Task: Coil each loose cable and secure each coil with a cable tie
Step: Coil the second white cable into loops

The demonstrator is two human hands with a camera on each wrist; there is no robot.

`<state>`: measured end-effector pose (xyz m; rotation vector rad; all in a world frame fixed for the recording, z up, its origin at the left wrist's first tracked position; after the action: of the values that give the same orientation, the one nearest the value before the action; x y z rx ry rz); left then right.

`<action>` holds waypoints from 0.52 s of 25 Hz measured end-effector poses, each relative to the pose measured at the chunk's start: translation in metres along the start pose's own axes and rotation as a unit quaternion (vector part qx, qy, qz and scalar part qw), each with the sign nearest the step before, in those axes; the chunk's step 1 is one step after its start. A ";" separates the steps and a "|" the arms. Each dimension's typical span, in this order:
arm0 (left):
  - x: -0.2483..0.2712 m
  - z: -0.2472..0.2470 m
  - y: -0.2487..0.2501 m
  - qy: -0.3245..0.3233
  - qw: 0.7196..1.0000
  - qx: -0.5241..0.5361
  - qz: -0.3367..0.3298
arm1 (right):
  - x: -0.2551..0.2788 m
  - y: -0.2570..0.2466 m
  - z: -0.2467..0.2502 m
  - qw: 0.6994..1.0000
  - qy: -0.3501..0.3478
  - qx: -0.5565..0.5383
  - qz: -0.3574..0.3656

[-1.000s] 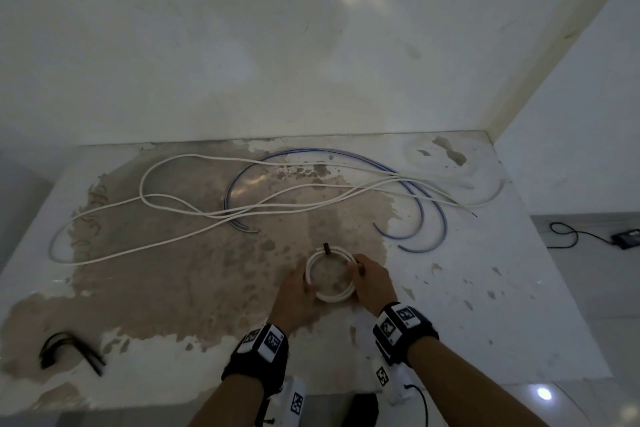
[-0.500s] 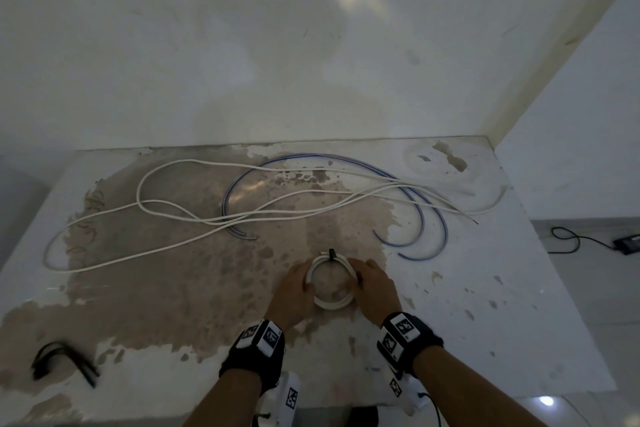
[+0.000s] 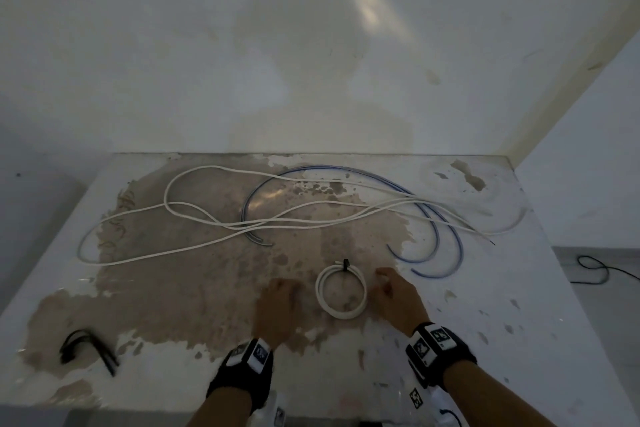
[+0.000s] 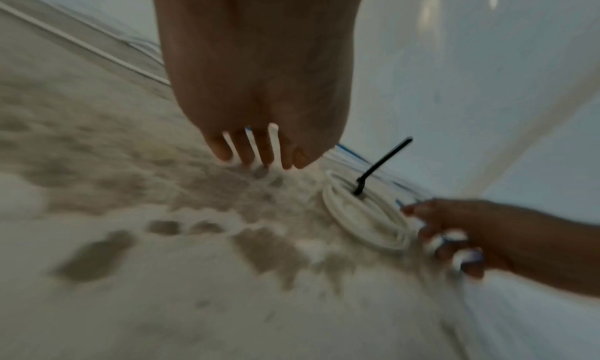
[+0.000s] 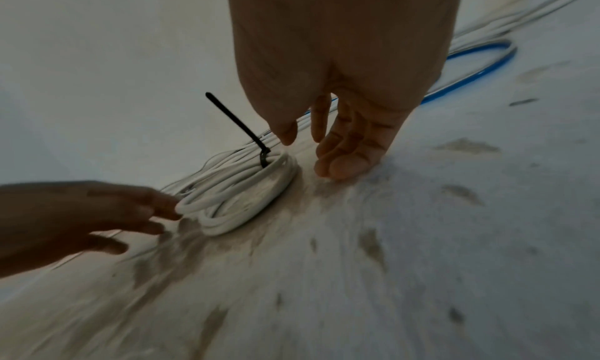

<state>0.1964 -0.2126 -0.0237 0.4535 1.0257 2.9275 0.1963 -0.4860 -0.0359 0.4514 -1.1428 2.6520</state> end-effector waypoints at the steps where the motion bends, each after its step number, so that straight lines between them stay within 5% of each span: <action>1: 0.008 0.003 -0.009 0.012 0.998 -0.060 -0.020 | -0.005 0.000 0.009 1.000 0.012 0.012 -0.006; 4: 0.030 -0.012 -0.038 -0.035 0.984 -0.173 -0.033 | -0.044 -0.002 0.052 0.990 0.092 0.107 -0.002; 8: 0.041 -0.026 -0.055 -0.065 0.984 -0.164 -0.021 | -0.091 0.014 0.131 0.956 0.203 0.180 -0.109; 13: 0.038 -0.023 -0.043 0.010 0.992 -0.112 -0.054 | -0.122 0.072 0.180 0.951 0.171 0.215 -0.145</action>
<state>0.1500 -0.1887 -0.0568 0.3497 0.6869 2.9077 0.3212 -0.6766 -0.0109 0.1931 -0.3636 2.5650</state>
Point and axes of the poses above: each hand's wrist, its own x-axis away from the middle knuckle, its own z-axis out of the back of the hand, y = z × x, the point moved 6 cm from there along -x, towards the middle knuckle, and after that the axes turned 4 degrees about x, right-handed, at the moved point
